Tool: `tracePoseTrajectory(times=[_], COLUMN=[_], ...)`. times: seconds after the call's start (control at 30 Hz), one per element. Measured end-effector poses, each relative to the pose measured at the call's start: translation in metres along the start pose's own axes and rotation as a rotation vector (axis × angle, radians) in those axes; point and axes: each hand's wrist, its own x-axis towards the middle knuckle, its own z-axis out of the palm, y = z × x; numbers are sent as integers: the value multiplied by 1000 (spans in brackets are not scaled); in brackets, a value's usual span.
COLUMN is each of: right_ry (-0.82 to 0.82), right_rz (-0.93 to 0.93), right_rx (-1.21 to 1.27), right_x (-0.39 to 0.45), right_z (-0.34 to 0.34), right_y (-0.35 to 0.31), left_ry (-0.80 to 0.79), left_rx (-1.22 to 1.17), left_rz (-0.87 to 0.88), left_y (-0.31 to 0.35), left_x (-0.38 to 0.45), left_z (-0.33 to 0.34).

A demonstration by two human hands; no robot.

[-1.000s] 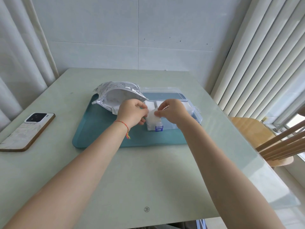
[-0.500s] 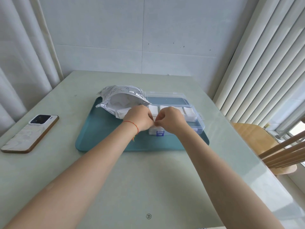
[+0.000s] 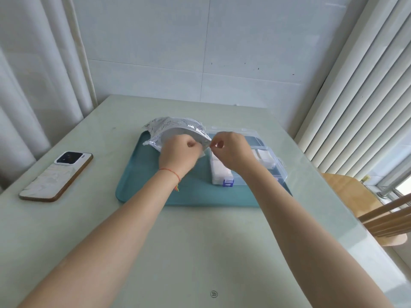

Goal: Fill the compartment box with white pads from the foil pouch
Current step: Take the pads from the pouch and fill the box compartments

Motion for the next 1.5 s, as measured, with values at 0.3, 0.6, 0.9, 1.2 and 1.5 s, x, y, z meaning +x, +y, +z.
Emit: tracePoseTrajectory(times=[0.3, 0.6, 0.9, 1.2, 1.5], right_ry=[-307, -250, 59, -233, -183], right_rz=[-182, -104, 21, 167, 280], right_rx=[-340, -283, 470, 841, 706], right_x=[20, 27, 16, -8, -23], right_z=[51, 48, 24, 3, -14], right_y=[-51, -55, -47, -23, 6], left_ry=[-111, -173, -56, -219, -180], left_rx=[-178, -272, -481, -915, -1110], left_rz=[-366, -406, -325, -349, -484], left_y=[-49, -53, -38, -3, 6], left_x=[-6, -1, -5, -9, -12], left_z=[-42, -45, -51, -27, -1])
